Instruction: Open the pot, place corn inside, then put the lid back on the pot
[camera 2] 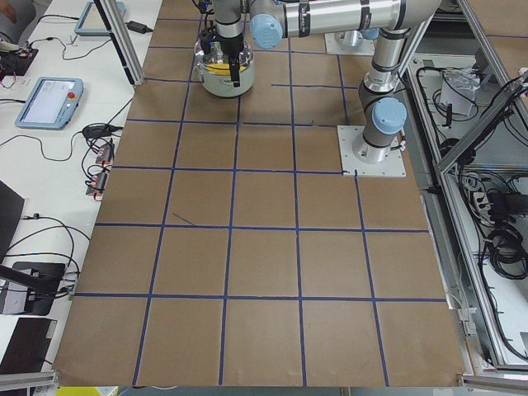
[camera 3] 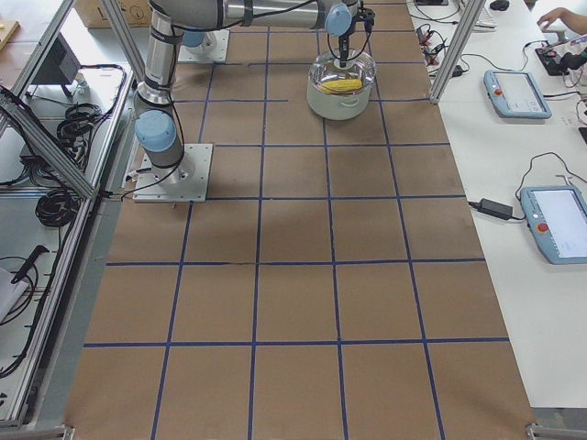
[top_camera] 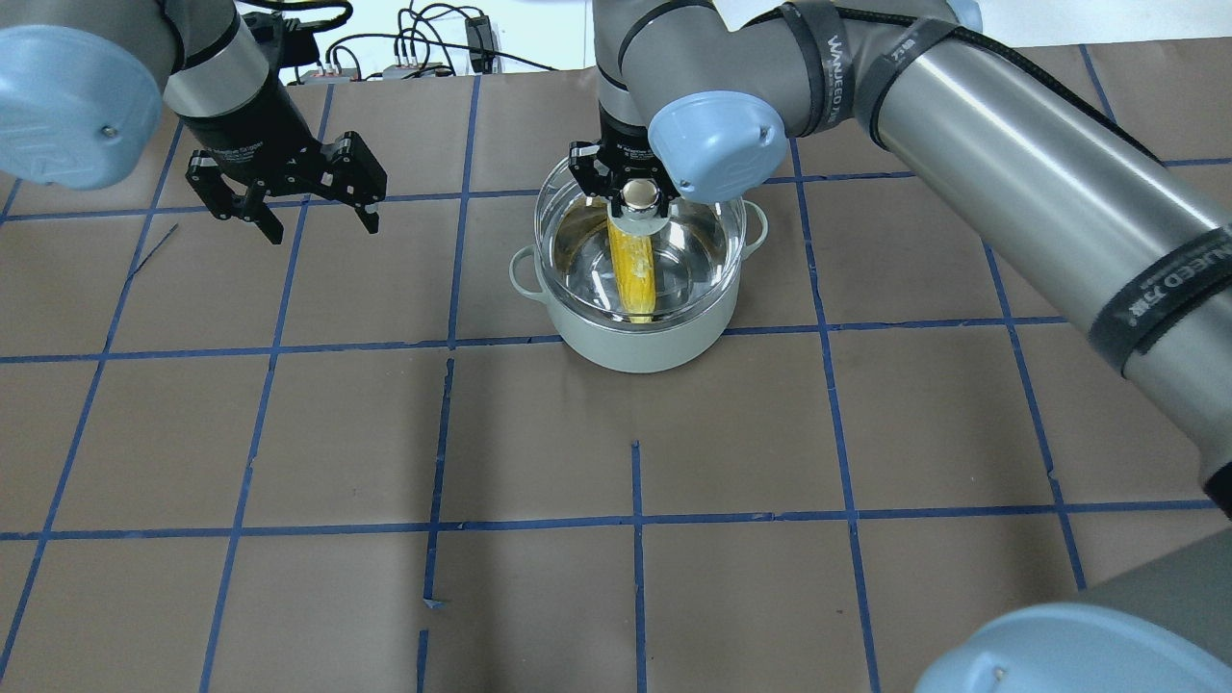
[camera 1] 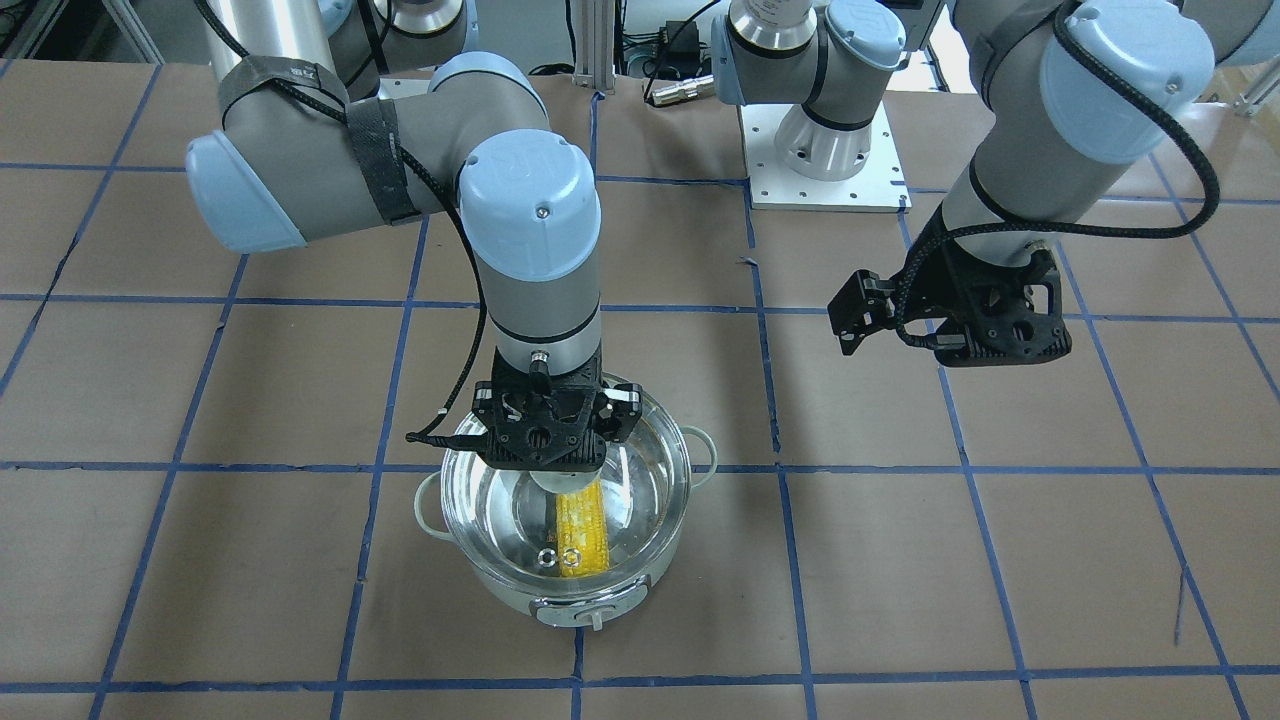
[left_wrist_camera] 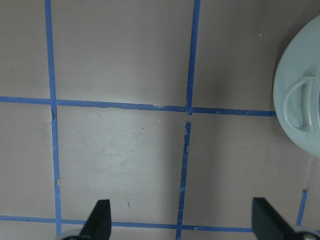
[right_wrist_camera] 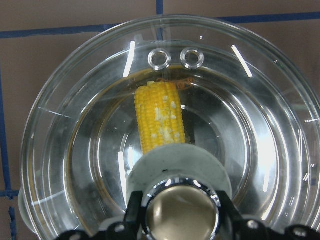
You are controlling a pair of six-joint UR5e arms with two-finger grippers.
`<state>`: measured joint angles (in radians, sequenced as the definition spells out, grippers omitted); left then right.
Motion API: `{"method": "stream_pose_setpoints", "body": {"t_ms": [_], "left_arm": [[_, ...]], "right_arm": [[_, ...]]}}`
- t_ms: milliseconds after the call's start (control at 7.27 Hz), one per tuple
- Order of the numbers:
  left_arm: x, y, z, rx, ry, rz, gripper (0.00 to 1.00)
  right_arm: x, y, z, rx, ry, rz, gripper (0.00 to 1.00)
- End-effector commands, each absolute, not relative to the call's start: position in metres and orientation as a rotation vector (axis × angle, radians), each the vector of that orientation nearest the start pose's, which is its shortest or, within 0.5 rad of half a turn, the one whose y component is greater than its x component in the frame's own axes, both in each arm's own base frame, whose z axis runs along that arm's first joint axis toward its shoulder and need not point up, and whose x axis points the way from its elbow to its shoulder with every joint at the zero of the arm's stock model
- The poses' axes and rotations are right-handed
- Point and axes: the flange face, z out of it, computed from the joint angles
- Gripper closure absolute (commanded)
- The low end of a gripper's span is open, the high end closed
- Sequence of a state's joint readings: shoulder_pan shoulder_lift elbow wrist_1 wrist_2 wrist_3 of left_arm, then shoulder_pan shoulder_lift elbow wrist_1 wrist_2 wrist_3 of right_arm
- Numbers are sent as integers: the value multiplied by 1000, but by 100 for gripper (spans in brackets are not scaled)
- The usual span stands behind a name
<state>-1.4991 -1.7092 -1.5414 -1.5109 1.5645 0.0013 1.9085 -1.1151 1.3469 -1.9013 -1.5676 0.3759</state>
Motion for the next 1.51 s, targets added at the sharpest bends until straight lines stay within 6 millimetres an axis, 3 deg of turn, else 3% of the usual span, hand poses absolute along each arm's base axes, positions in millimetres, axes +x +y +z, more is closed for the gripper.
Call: {"method": "stream_pose_setpoints", "body": {"t_ms": [0, 275, 550, 963, 1376], "left_arm": [[-92, -554, 434, -113, 3137, 77, 0], [-92, -556, 424, -113, 3136, 106, 0], [-89, -561, 430, -123, 3137, 85, 0], [-73, -567, 432, -167, 3147, 79, 0], [-72, -566, 434, -170, 3148, 74, 0]], "right_arm": [[350, -599, 360, 66, 3098, -145, 96], [353, -600, 353, 71, 3103, -130, 94], [354, -599, 350, 71, 3109, -115, 87], [356, -597, 349, 68, 3094, -98, 87], [355, -597, 346, 70, 3094, -80, 85]]}}
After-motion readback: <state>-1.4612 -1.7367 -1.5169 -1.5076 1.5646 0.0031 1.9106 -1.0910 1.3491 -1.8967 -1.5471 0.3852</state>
